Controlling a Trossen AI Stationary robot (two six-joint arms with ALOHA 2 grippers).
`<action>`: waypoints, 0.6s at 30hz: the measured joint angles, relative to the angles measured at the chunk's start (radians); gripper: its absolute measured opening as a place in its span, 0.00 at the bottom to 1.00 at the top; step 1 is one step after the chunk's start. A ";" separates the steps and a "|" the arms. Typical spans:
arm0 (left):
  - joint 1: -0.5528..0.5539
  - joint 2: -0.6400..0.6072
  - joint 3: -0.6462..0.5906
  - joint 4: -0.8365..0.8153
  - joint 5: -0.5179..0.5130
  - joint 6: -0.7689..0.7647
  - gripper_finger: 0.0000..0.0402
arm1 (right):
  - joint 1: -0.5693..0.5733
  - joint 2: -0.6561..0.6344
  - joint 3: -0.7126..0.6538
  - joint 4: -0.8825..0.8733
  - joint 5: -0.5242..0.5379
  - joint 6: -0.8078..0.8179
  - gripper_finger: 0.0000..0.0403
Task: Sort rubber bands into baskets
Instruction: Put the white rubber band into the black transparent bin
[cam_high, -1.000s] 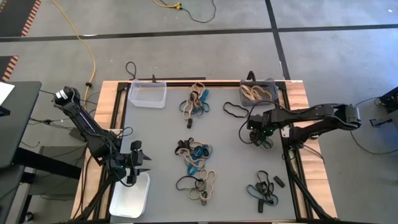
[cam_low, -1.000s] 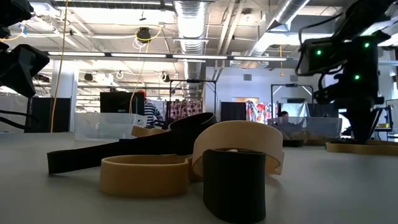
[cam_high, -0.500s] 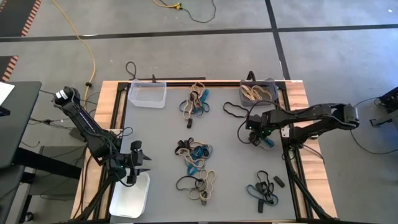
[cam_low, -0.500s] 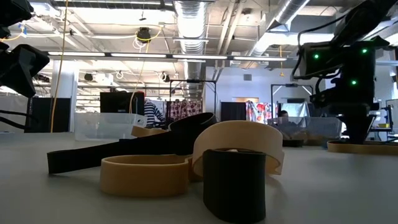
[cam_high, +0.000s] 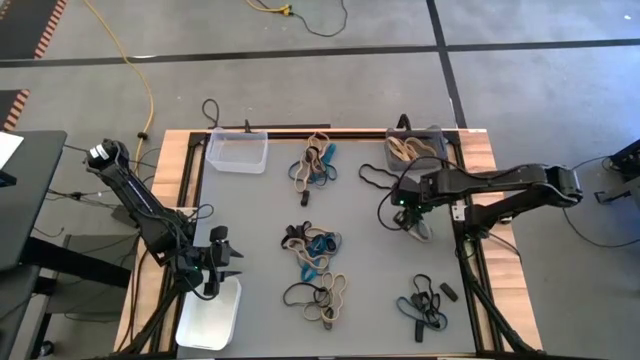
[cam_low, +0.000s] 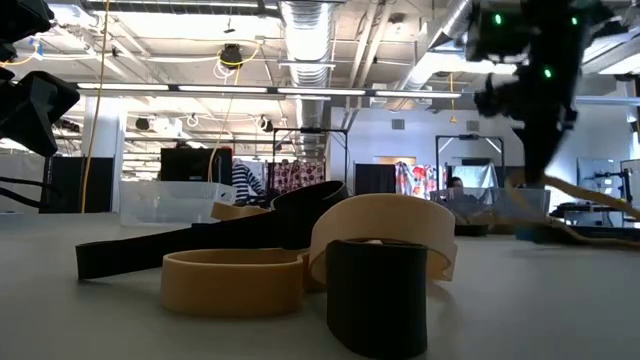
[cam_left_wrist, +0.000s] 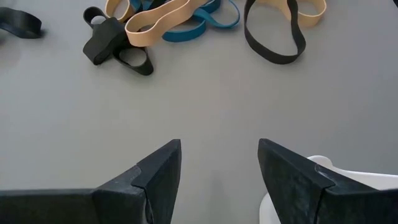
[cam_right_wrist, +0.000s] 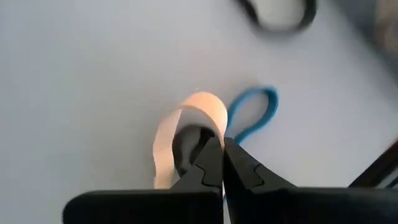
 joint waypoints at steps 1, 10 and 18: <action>0.000 0.000 0.000 0.000 0.000 0.000 0.51 | 0.005 0.000 0.022 -0.012 0.018 -0.003 0.05; 0.000 0.000 0.000 0.000 0.000 0.000 0.51 | 0.006 0.000 0.186 -0.038 0.120 -0.096 0.05; 0.000 0.000 0.000 0.000 0.000 0.000 0.51 | -0.127 0.000 0.267 -0.047 0.338 -0.166 0.05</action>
